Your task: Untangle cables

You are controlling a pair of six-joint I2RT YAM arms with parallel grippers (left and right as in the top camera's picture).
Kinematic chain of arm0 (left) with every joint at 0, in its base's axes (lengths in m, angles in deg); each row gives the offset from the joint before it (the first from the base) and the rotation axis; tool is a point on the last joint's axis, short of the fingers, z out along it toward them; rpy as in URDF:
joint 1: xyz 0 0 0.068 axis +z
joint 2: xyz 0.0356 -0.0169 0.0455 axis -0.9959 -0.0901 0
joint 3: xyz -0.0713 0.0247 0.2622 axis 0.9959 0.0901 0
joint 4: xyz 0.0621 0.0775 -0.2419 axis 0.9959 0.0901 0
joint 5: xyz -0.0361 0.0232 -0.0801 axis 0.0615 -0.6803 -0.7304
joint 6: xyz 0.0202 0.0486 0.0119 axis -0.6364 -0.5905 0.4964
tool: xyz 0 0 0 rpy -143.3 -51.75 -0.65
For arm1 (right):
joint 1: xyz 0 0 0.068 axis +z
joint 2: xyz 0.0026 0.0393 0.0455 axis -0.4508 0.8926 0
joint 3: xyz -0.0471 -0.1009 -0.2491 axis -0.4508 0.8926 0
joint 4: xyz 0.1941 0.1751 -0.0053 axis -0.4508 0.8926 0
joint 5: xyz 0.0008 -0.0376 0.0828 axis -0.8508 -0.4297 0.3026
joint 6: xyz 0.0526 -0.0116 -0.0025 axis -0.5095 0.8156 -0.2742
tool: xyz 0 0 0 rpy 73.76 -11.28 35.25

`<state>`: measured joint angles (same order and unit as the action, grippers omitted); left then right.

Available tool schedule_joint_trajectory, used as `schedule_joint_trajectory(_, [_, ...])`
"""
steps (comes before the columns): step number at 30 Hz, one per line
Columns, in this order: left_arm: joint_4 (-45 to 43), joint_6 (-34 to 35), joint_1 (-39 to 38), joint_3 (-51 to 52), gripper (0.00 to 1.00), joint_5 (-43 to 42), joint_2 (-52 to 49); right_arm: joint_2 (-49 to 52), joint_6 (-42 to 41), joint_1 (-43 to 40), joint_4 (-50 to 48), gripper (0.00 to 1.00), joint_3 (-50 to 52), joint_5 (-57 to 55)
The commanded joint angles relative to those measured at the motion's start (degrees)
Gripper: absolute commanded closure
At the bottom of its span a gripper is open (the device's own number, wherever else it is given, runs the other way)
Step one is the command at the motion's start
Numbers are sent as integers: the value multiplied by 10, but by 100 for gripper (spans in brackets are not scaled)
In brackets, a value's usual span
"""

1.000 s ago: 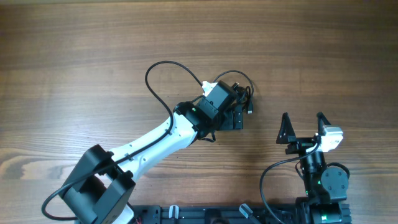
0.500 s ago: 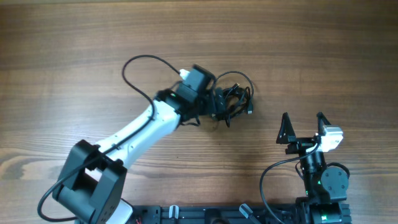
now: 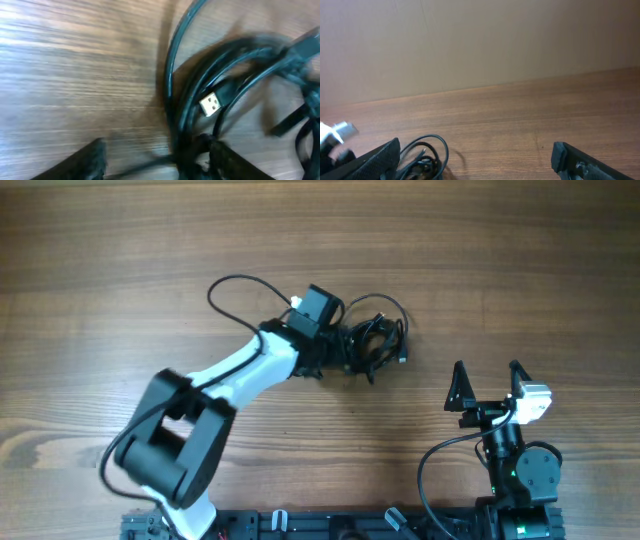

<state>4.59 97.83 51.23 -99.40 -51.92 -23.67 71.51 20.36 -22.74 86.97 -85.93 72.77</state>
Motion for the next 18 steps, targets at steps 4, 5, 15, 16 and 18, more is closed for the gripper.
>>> schedule_joint_trajectory(4, [-5, -5, -38, 1, 96, 10, -23, -1, 7, 1, -2, 0, 0, -12])
schedule_joint_trajectory(5, [-6, -5, -38, 1, 96, 19, -21, -1, 7, 1, -2, 0, 0, -12])
schedule_joint_trajectory(15, [17, -4, -30, -13, 96, 263, 94, -1, 7, 1, -2, 0, 0, -12])
schedule_joint_trajectory(16, [20, -4, -27, -13, 96, 276, 107, -1, 7, 1, -2, 0, 0, -12])
schedule_joint_trajectory(18, [23, -4, -20, -13, 96, 277, 115, -1, 7, 1, -2, 0, 0, -12])
